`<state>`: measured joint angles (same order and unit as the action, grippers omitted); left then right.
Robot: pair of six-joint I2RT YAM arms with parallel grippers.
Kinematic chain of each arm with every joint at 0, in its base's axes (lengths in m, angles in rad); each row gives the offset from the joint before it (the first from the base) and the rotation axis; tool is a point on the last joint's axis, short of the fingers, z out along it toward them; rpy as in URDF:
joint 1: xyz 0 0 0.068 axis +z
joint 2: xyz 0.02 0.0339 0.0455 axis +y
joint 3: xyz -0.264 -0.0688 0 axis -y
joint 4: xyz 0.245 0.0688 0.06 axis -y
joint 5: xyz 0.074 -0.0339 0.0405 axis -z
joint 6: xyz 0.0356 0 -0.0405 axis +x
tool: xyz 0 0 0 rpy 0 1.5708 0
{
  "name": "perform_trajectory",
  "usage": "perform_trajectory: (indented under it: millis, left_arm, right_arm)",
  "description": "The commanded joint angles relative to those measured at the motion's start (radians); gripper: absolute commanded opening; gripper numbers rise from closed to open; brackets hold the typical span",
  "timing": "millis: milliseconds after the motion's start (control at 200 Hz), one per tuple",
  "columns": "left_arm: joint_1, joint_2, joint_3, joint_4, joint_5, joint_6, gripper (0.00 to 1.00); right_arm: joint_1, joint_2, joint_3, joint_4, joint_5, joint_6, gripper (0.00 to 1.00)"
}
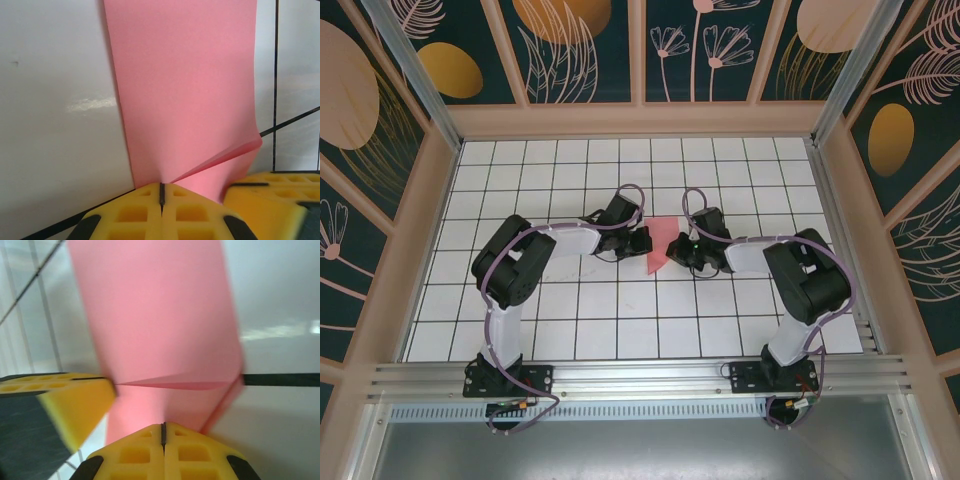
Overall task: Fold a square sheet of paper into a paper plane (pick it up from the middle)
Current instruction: Third fold the triangle at the center of the table.
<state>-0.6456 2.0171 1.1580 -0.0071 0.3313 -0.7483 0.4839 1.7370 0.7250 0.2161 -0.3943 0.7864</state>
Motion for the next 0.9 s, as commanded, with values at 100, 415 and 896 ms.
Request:
perform_trajectory:
  millis: [100,415,896]
  left_arm:
    - [0.009,0.069,-0.030,-0.154,-0.135,0.030,0.00]
    - [0.010,0.070,-0.030,-0.158,-0.141,0.031,0.00]
    - [0.010,0.080,-0.037,-0.203,-0.202,0.036,0.00]
  right_arm:
    - [-0.008,-0.018,0.014,-0.050,0.083,0.012,0.03]
    - [0.042,0.022,0.056,-0.006,0.019,-0.003,0.03]
    - [-0.114,-0.016,-0.058,0.044,0.027,0.048,0.03]
